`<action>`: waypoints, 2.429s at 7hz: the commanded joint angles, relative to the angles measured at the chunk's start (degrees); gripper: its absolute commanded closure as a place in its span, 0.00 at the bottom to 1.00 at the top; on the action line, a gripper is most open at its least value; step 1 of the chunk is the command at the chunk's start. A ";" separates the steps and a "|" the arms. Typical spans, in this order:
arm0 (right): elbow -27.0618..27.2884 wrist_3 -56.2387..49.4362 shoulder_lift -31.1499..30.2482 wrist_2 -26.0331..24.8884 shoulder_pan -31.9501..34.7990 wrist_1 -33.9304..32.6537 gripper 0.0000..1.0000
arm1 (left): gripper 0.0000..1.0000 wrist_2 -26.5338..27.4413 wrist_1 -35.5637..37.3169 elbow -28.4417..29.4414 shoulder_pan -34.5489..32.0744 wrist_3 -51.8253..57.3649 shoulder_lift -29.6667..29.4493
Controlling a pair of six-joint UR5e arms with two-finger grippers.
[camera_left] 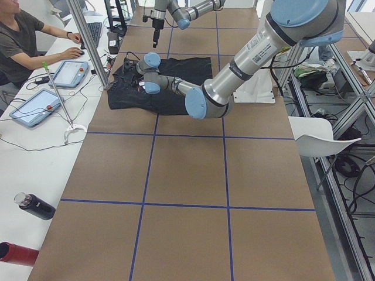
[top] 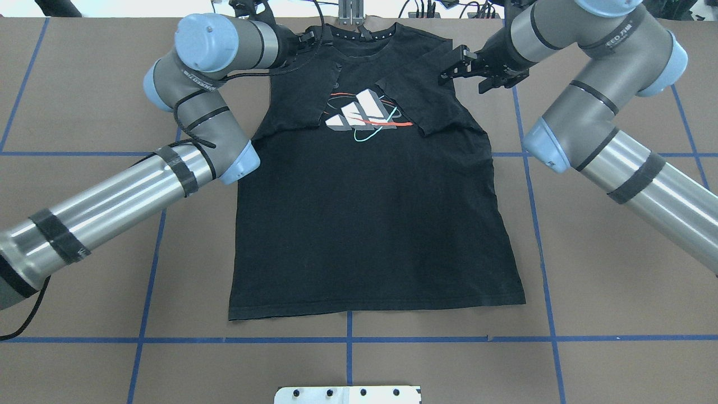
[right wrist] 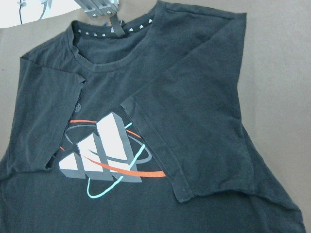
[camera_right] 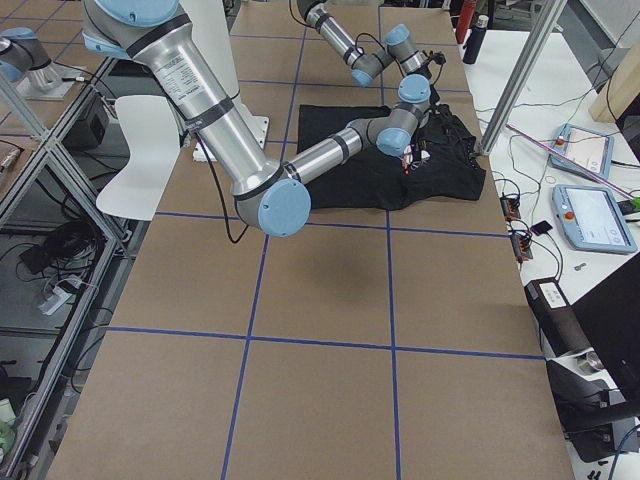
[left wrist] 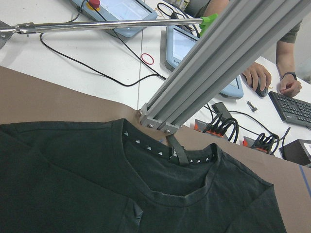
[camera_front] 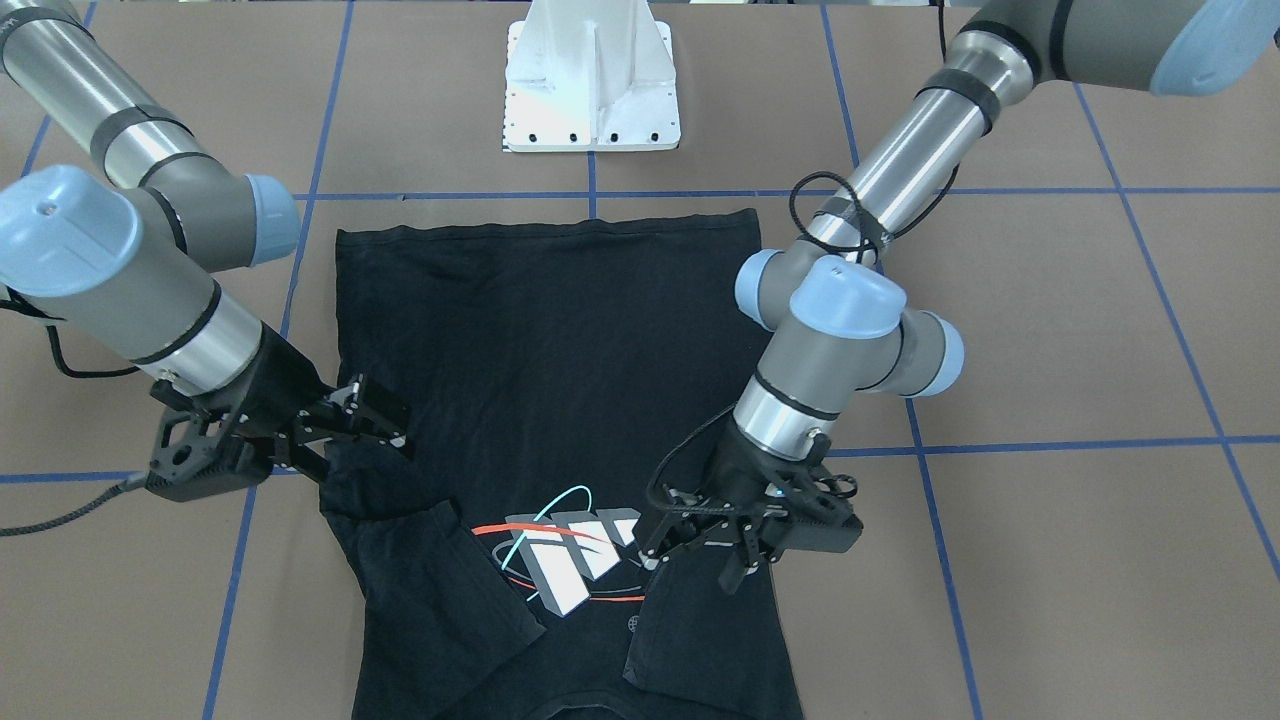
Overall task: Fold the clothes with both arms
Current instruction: 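Grasp the other sleeve and fold it inward across the chest with the left gripper, then withdraw the left gripper while the right gripper moves to the hem corner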
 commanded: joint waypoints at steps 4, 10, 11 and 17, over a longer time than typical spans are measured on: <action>16.52 8.63 -19.95 6.85 -0.76 0.88 0.00 | 0.00 -14.44 12.64 -34.12 -0.91 0.05 24.69; 18.82 8.92 -28.67 2.03 -19.05 0.98 0.00 | 0.00 -14.28 12.20 -41.73 -0.21 -1.10 31.33; 18.99 8.92 -28.94 2.83 -19.66 0.89 0.00 | 0.00 -14.28 12.20 -41.74 -0.12 -1.09 31.33; 18.21 8.92 -30.08 3.10 -23.36 0.80 0.02 | 0.00 -14.28 12.20 -41.65 -0.12 -0.66 31.41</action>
